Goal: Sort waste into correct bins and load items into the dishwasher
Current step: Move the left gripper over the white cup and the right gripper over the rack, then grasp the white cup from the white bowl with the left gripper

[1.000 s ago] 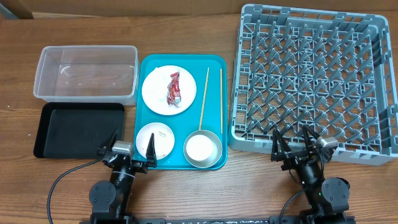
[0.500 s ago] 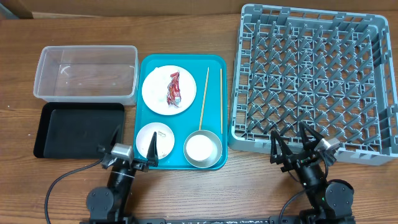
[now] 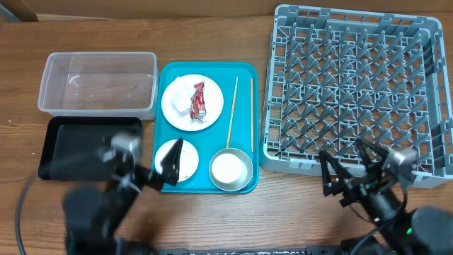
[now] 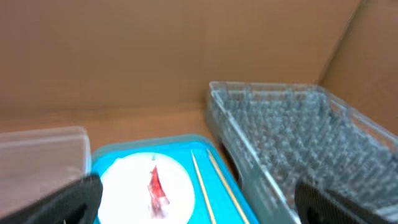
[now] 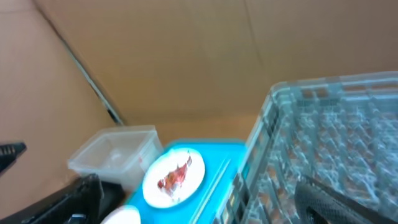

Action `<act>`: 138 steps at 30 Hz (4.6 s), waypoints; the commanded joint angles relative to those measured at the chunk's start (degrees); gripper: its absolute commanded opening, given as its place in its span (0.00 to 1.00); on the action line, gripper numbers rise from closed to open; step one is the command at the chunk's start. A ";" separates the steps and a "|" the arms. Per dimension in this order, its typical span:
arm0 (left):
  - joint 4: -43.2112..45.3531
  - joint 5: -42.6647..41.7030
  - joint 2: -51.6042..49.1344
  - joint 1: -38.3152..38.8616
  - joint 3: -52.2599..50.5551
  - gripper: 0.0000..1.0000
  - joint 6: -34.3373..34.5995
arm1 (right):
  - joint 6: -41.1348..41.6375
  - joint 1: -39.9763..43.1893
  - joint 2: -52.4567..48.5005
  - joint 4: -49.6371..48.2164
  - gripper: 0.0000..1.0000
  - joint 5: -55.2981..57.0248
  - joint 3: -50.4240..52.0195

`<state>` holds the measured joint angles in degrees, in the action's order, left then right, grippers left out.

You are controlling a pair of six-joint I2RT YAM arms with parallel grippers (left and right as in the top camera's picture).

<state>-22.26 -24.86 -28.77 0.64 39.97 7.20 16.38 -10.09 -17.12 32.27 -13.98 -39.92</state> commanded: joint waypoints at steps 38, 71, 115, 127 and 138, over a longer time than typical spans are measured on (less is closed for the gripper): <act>-48.30 -0.17 -47.08 12.13 41.77 1.00 -4.22 | 17.40 -6.23 -78.51 26.27 0.08 11.17 -28.70; -45.86 15.61 -51.34 22.47 36.94 0.89 5.14 | 12.04 -1.86 -50.58 21.99 0.76 2.14 -35.47; -38.38 13.27 -66.79 31.21 26.97 0.28 6.21 | 8.66 -1.84 -41.18 29.83 0.83 -1.31 -35.43; -44.11 6.10 -64.85 24.48 40.65 0.04 3.34 | 8.63 -1.86 -41.18 28.74 0.83 -2.40 -35.43; -58.88 -55.54 -64.11 2.93 47.19 0.04 -25.00 | -7.74 -1.86 -48.06 17.42 0.83 -39.36 -35.08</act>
<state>-77.23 -63.16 -93.84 4.84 86.50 -7.40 15.97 -11.73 -62.19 52.62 -35.53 -74.63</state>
